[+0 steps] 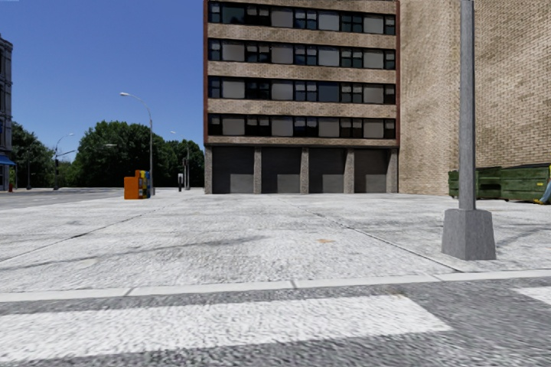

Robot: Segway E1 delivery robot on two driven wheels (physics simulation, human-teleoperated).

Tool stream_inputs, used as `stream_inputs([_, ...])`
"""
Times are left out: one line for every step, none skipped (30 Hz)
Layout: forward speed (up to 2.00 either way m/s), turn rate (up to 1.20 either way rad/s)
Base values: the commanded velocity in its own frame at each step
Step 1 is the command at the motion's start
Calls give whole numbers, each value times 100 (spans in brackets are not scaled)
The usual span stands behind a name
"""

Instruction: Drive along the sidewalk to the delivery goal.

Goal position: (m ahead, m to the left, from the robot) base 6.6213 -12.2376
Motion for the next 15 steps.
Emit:
stream_inputs([200, 0])
stream_inputs([200, 0])
stream_inputs([200, 0])
stream_inputs([200, 0])
stream_inputs([200, 0])
stream_inputs([200, 0])
stream_inputs([200, 0])
stream_inputs([200, 0])
stream_inputs([200, 0])
stream_inputs([200, 0])
stream_inputs([200, 0])
stream_inputs([200, 0])
stream_inputs([200, 0])
stream_inputs([200, 0])
stream_inputs([200, 0])
